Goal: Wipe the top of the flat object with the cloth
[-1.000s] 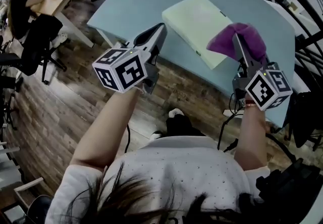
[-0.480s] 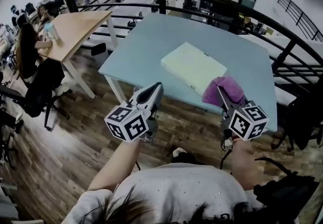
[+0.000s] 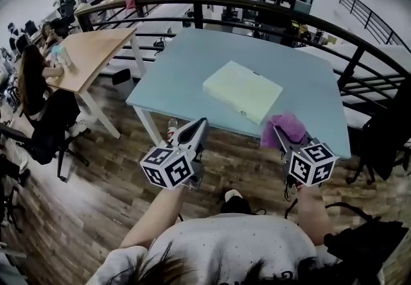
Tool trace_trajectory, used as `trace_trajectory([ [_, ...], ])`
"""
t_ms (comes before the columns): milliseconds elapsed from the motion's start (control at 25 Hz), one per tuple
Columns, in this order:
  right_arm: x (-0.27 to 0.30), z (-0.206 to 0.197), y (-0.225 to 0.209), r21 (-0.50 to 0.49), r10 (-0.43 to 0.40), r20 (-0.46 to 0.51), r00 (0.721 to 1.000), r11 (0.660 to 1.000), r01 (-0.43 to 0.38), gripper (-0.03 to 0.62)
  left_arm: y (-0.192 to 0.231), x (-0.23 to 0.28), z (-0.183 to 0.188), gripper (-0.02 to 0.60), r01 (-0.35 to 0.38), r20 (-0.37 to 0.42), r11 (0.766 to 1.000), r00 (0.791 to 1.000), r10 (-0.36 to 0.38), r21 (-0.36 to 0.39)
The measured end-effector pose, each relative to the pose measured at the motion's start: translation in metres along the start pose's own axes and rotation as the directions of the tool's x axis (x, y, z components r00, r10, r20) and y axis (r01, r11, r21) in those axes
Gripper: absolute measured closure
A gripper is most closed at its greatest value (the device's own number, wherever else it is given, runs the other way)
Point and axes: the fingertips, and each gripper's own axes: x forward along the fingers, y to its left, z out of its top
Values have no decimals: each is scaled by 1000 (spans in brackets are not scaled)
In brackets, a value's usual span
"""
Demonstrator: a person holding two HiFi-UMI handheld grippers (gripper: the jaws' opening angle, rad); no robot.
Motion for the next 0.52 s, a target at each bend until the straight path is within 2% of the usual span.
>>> trace_trajectory([
  [280,-11,-10,-7,5,-47,-49,998,999,47,560,1,-4,-14,581,-26,-67,999,997,28,30],
  [520,-7,-11,-15,-2,-78,-54,995,997,78,560,9,-5,-9,581,-31,-41,999,999,33,28],
])
